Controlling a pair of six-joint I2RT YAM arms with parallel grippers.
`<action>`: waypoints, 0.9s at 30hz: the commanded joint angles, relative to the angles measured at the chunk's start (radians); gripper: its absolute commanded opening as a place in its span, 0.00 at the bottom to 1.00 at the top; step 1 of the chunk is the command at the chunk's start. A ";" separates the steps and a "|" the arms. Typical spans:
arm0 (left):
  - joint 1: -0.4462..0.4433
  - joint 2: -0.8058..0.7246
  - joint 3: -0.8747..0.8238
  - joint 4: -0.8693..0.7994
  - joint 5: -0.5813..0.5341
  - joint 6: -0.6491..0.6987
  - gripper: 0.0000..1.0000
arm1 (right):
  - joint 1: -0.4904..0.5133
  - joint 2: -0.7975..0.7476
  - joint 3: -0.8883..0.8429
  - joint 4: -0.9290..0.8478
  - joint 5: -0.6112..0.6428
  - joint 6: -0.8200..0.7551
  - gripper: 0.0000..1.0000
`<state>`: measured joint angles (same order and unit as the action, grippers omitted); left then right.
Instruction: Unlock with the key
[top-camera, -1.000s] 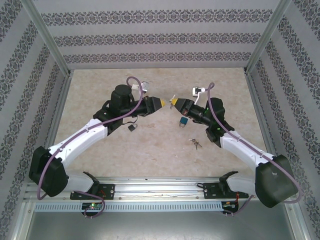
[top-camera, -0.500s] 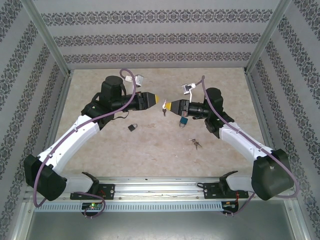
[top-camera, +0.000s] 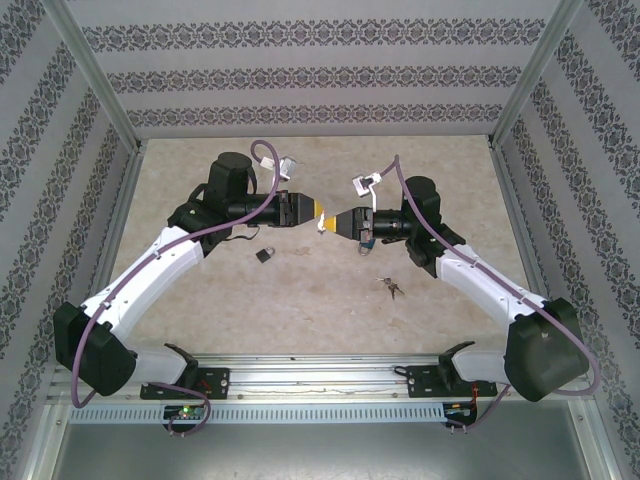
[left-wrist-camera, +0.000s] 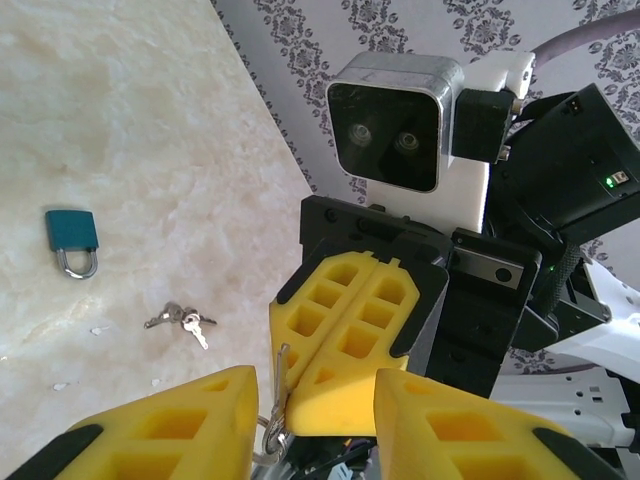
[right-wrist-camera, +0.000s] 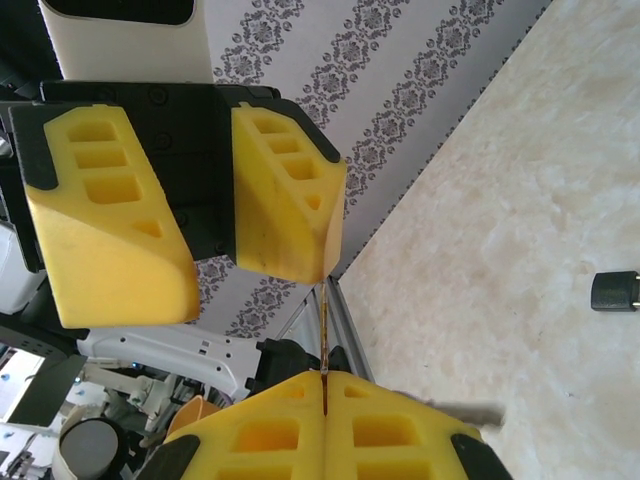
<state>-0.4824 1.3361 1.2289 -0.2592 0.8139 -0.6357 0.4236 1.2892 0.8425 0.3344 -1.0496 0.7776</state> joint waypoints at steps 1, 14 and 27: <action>0.001 0.006 0.016 0.021 0.038 0.002 0.39 | 0.013 -0.020 0.030 0.009 -0.035 -0.026 0.00; -0.013 0.028 0.015 0.033 0.035 -0.005 0.36 | 0.029 -0.018 0.028 0.035 -0.035 -0.011 0.00; -0.013 0.024 -0.004 0.057 0.030 -0.025 0.22 | 0.018 -0.026 0.020 0.040 -0.027 -0.006 0.00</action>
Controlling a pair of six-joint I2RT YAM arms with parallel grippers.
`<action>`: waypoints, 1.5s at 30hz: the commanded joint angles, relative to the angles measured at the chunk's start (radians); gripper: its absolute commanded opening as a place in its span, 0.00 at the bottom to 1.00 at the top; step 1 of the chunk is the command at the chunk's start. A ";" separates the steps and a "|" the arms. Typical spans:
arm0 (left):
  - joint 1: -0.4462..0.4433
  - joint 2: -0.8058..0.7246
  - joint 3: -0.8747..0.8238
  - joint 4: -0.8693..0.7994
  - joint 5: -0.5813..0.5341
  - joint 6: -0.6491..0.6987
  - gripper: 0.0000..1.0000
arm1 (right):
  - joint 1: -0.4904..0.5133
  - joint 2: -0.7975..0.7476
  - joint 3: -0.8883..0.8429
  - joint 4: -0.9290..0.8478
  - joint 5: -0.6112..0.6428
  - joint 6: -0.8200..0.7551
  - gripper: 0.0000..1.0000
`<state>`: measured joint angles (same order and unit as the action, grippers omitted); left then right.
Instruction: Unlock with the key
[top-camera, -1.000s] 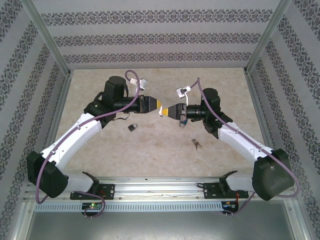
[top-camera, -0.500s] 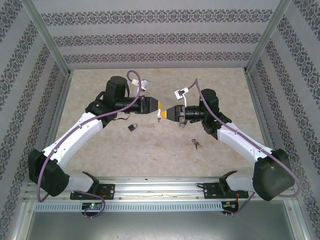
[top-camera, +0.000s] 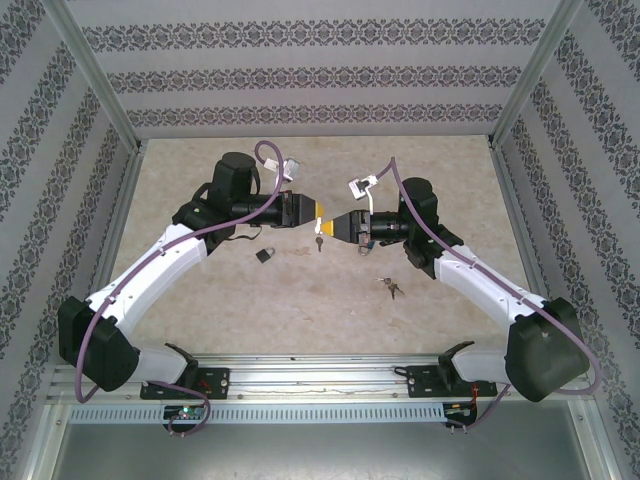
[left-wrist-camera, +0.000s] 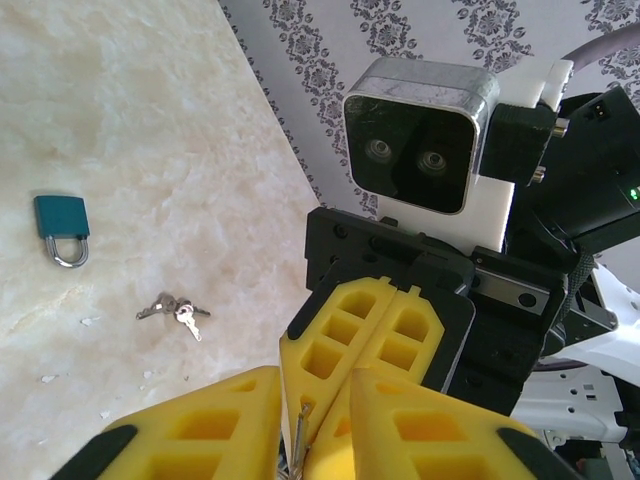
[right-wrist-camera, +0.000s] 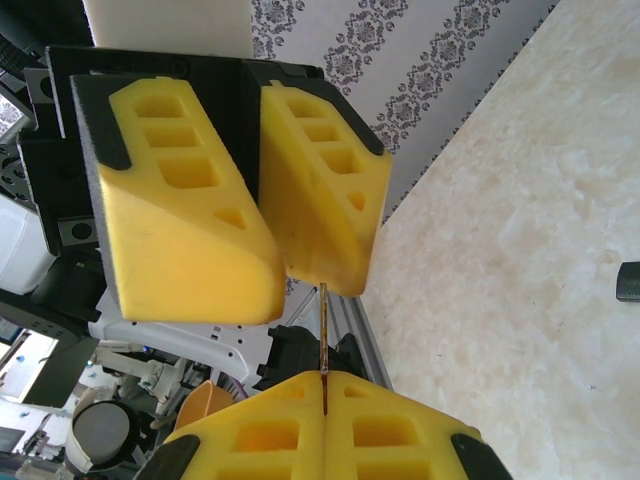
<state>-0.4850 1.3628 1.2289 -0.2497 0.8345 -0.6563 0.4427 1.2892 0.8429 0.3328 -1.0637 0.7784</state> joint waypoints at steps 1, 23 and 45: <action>-0.010 0.001 -0.006 0.054 0.012 -0.010 0.21 | -0.002 -0.025 0.018 0.041 -0.013 -0.007 0.00; -0.013 0.016 -0.014 0.092 0.029 -0.039 0.15 | -0.025 -0.018 0.024 0.080 -0.028 0.028 0.00; -0.012 0.017 -0.219 0.444 -0.315 -0.315 0.00 | -0.100 -0.174 -0.124 0.059 0.424 0.095 0.58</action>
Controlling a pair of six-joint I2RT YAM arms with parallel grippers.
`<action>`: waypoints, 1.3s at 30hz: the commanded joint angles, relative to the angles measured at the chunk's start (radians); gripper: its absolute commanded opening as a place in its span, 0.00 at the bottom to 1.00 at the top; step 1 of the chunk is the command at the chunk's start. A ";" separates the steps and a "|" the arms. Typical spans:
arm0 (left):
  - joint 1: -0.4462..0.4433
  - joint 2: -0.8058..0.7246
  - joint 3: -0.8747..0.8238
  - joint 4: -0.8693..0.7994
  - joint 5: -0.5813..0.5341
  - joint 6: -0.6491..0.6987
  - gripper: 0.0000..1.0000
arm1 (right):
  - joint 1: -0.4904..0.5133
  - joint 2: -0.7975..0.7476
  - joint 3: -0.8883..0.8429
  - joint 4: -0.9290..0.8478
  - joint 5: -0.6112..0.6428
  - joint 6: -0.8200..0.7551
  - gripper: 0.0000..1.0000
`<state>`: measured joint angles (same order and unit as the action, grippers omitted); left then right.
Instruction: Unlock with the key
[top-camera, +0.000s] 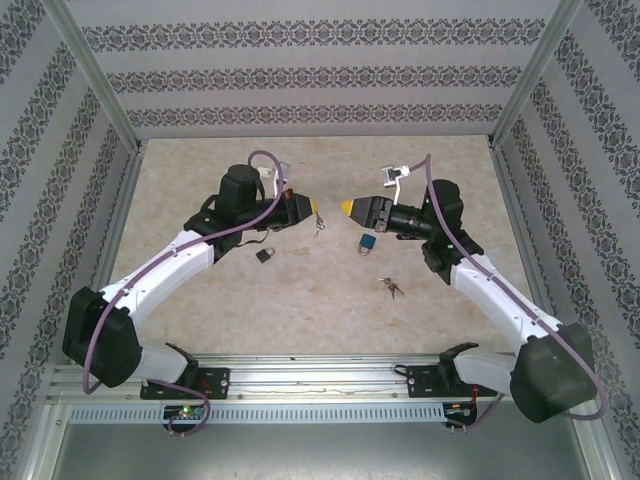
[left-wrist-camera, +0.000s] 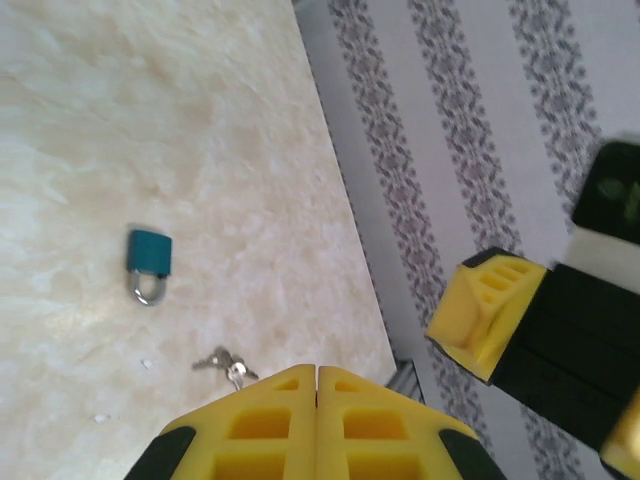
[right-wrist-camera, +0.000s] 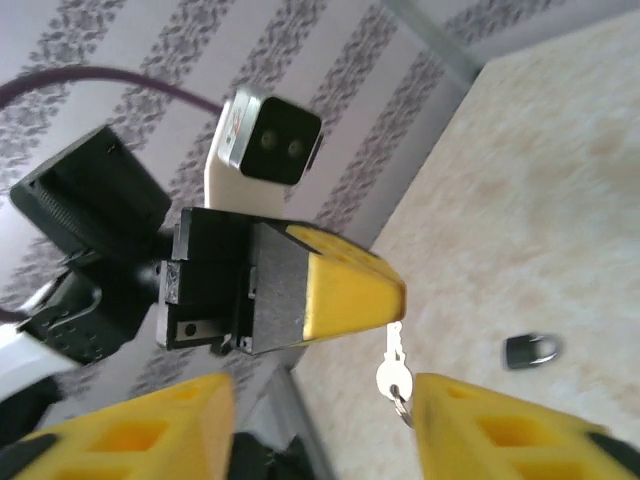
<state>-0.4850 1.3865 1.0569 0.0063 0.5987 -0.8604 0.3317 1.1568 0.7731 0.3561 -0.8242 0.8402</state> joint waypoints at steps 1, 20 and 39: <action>-0.012 -0.011 -0.068 0.228 -0.092 -0.133 0.00 | 0.020 -0.059 -0.079 0.053 0.235 0.041 0.59; -0.076 -0.075 -0.184 0.591 -0.092 -0.219 0.00 | 0.190 0.035 -0.136 0.419 0.385 0.133 0.49; -0.092 -0.070 -0.180 0.621 -0.091 -0.210 0.00 | 0.199 0.081 -0.128 0.517 0.304 0.191 0.47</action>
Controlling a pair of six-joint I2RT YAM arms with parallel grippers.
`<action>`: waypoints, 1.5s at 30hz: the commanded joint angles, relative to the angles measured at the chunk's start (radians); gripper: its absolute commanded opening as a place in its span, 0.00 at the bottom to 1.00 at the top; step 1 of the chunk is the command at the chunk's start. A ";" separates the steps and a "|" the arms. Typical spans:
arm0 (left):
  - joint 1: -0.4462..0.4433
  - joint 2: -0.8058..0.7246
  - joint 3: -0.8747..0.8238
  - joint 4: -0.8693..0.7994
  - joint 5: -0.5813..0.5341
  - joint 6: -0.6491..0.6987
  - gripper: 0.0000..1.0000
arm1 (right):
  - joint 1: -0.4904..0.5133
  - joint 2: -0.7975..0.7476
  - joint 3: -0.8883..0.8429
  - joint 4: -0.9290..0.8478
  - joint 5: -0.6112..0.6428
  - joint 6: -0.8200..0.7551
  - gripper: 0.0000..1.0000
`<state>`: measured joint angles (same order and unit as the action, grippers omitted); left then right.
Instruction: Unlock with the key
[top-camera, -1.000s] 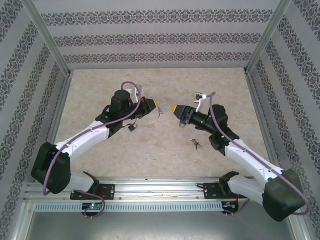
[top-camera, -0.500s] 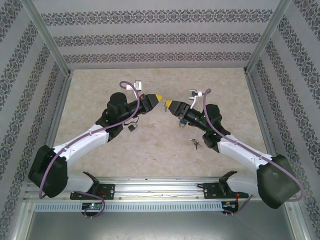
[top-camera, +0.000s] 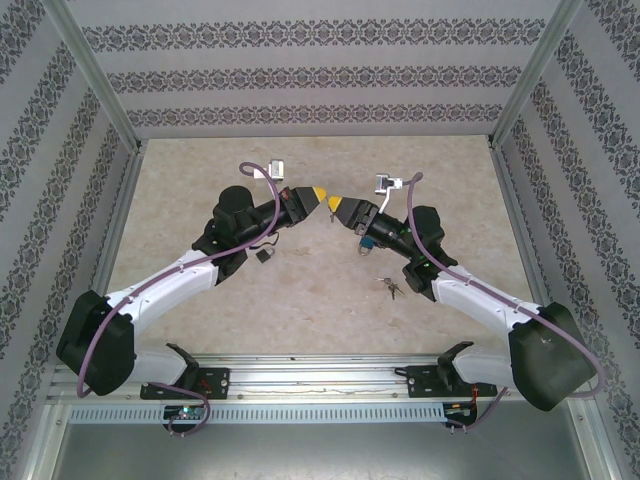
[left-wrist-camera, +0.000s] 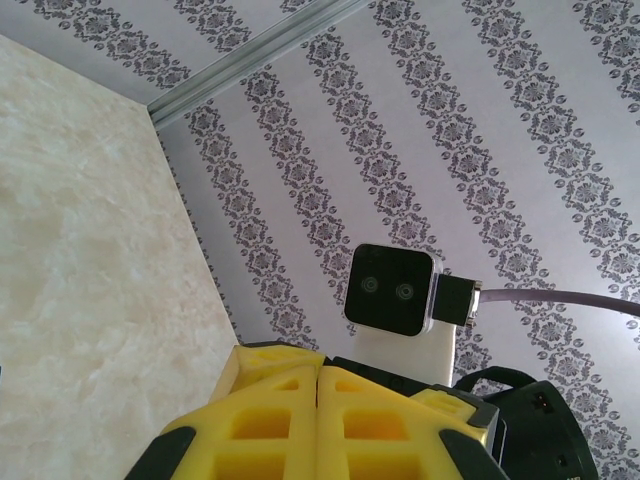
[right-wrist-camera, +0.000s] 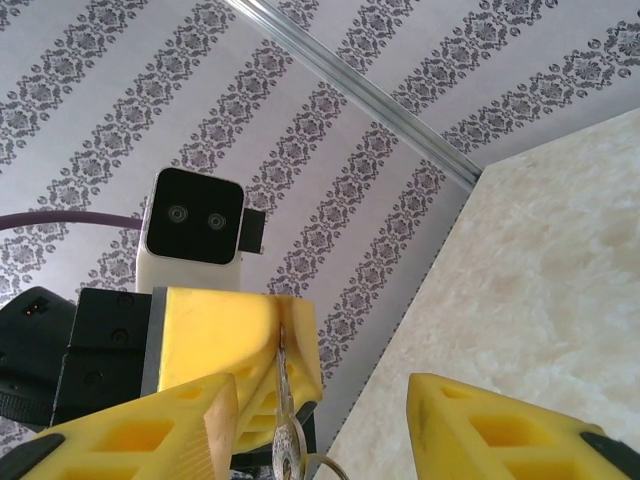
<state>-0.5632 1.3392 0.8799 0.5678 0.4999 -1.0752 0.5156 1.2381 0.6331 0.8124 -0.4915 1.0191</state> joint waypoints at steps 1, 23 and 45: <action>-0.014 -0.023 -0.003 0.058 0.008 0.005 0.00 | 0.015 -0.002 0.010 0.060 -0.031 0.012 0.47; -0.014 -0.058 -0.006 0.043 -0.026 0.018 0.00 | 0.016 0.015 -0.003 0.076 -0.059 0.034 0.29; 0.091 -0.066 0.136 -0.244 0.266 0.115 0.54 | -0.125 -0.026 0.057 -0.126 -0.259 -0.042 0.00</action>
<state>-0.4923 1.2900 0.9413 0.4393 0.6327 -1.0264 0.4156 1.2438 0.6533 0.7322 -0.6655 1.0176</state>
